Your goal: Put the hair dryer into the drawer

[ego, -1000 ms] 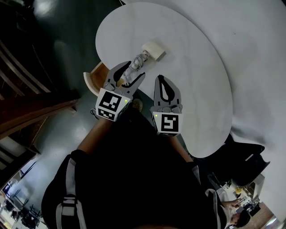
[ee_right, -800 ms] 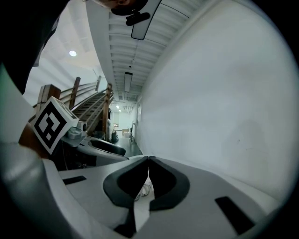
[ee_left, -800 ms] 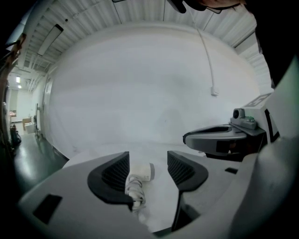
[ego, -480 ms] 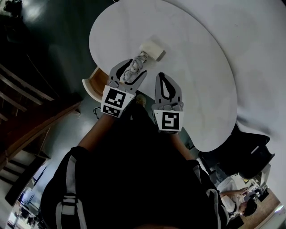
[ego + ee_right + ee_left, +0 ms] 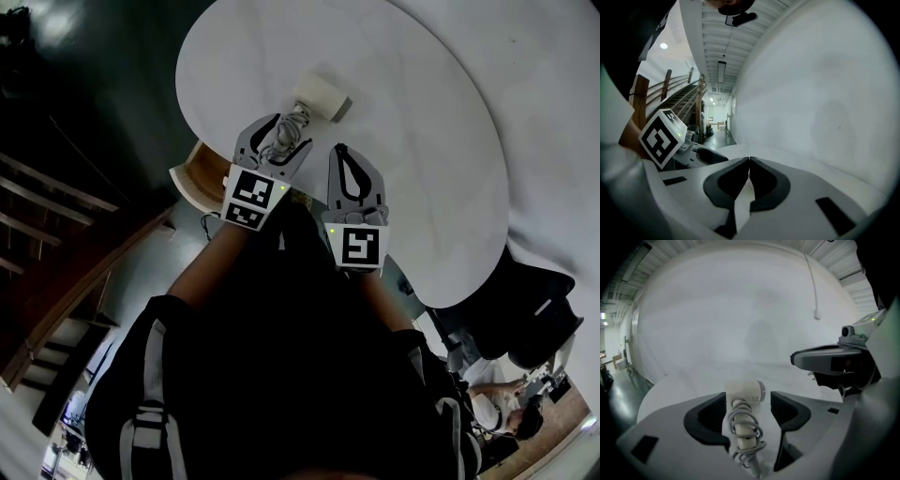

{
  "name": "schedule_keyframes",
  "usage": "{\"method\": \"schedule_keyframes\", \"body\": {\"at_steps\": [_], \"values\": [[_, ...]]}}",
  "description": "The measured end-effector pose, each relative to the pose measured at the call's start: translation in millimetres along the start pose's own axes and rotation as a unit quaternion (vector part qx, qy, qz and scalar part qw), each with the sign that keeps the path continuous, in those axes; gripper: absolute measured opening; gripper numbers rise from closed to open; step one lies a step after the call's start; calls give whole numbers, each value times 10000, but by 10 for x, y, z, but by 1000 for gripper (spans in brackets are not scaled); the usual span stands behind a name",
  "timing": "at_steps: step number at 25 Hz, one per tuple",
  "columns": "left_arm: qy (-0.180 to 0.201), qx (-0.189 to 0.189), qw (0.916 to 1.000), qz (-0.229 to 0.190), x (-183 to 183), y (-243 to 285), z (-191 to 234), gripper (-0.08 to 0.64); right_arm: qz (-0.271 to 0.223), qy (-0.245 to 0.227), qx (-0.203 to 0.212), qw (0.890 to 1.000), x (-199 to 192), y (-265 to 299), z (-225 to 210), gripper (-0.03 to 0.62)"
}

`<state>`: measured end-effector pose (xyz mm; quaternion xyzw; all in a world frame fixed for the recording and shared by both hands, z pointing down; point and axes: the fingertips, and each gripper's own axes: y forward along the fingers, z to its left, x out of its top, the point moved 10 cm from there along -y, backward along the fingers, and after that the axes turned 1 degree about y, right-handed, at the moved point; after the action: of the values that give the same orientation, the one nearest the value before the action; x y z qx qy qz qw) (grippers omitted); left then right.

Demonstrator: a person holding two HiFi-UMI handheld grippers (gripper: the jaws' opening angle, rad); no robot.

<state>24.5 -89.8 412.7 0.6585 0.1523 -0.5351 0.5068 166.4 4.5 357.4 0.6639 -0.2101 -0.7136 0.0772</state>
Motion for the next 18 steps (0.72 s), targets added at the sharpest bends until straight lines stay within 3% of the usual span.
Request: {"method": "schedule_keyframes", "body": {"at_steps": [18], "values": [[-24,-41,9944,1059,-342,581,114,333,304,226,-34,9993,-188,135,-78,25]]}}
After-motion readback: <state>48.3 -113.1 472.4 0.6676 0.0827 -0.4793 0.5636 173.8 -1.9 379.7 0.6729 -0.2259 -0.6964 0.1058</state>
